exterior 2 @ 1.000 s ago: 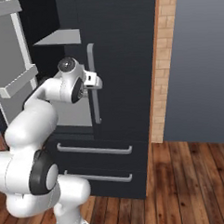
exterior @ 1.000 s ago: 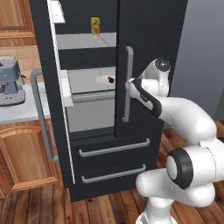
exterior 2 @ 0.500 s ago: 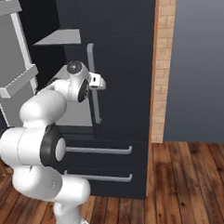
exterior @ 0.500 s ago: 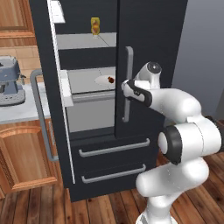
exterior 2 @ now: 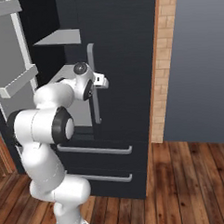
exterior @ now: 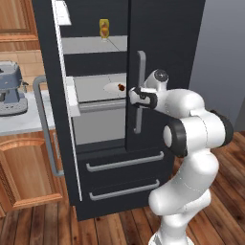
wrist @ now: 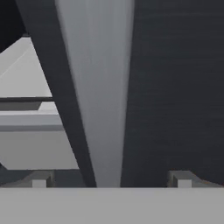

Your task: Retrieve the chicken drumstick from the fridge and place it on the saucepan with marinade on the stove.

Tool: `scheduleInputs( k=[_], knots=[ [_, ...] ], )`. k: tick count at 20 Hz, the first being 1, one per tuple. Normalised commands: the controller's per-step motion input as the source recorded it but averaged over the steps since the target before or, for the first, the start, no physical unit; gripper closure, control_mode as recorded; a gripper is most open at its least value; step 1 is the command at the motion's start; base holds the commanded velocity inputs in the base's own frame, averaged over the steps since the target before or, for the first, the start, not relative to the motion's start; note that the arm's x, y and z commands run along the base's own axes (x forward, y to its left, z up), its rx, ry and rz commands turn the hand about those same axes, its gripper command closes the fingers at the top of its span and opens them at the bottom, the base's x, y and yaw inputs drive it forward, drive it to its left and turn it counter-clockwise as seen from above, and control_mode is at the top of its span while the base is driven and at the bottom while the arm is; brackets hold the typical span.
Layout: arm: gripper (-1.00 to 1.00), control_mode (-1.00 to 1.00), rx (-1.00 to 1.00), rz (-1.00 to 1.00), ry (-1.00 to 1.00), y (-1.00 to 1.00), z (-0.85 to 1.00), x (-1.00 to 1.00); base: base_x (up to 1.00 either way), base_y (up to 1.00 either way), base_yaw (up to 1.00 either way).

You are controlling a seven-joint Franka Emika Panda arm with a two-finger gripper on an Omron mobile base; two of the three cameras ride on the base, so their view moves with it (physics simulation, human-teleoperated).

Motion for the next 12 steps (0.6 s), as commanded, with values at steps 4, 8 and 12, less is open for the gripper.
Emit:
scheduleInputs(
  k=[4, 8, 12],
  knots=[
    [-1.00, -1.00, 0.00, 0.00, 0.00, 0.01, -0.14, 0.66, 0.00, 0.00, 0.00],
    [-1.00, -1.00, 0.00, 0.00, 0.00, 0.01, -0.19, 0.66, 0.00, 0.00, 0.00],
    [-1.00, -1.00, 0.00, 0.00, 0.00, 0.00, -0.23, 0.68, 0.00, 0.00, 0.00]
  ],
)
